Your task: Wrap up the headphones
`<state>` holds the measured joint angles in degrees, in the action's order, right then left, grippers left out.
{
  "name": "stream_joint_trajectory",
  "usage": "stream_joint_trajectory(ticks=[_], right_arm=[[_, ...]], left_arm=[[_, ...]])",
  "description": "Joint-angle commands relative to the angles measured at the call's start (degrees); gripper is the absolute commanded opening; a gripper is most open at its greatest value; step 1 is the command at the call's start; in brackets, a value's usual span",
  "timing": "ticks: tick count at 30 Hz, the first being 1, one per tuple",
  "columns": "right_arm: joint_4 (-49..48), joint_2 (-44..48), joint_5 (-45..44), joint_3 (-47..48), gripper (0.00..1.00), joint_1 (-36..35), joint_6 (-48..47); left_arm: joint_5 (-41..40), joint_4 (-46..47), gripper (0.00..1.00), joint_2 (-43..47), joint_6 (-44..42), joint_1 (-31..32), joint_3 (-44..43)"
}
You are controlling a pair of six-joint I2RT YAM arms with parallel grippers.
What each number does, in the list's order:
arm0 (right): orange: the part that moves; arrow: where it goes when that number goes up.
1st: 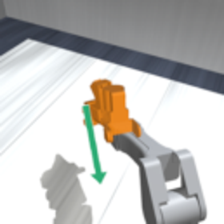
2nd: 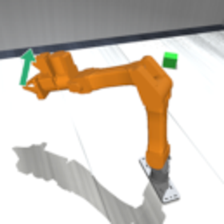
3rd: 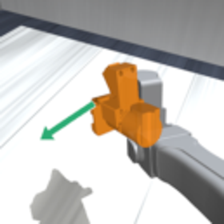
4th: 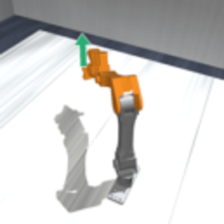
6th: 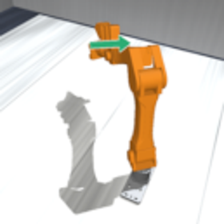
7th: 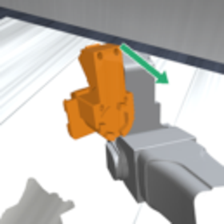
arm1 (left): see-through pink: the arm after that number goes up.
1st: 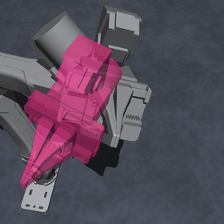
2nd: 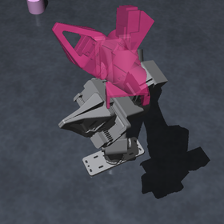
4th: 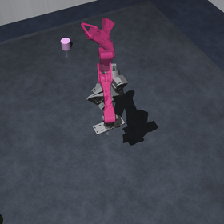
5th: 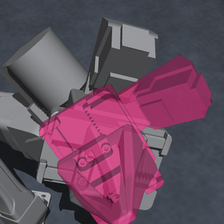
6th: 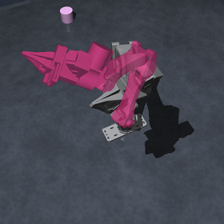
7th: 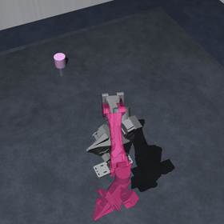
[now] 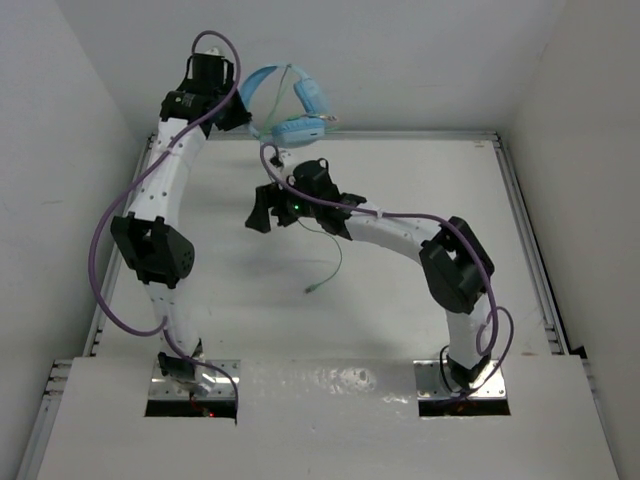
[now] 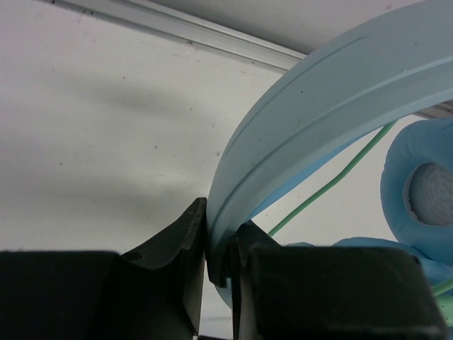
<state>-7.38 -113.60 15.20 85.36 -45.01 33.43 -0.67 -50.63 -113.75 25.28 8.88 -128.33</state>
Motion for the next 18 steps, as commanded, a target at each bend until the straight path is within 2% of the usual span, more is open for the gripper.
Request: stream_joint_trajectory(ticks=[1,4,7,13,18], right_arm=[[-0.28,7.59,2.3,-5.53,0.92,0.54,-11.97],[-0.27,10.76,-1.31,-11.35,0.94,1.41,-17.16],[0.26,11.38,-1.14,-15.22,0.89,3.26,-19.19],[0.87,12.96,-5.44,-23.65,0.65,5.64,-19.19],[2.01,14.72,-10.0,-29.18,0.64,6.25,-17.61]], left_arm=[[4.18,4.23,0.0,1.78,0.22,-1.59,-4.73],[6.37,3.61,0.0,2.04,-1.54,-1.59,-7.19],[8.05,3.52,0.0,2.4,-2.07,-1.59,-8.6],[8.93,4.49,0.0,1.87,-2.78,-1.59,-10.53],[10.69,5.45,0.0,1.34,-2.07,-1.68,-11.68]])
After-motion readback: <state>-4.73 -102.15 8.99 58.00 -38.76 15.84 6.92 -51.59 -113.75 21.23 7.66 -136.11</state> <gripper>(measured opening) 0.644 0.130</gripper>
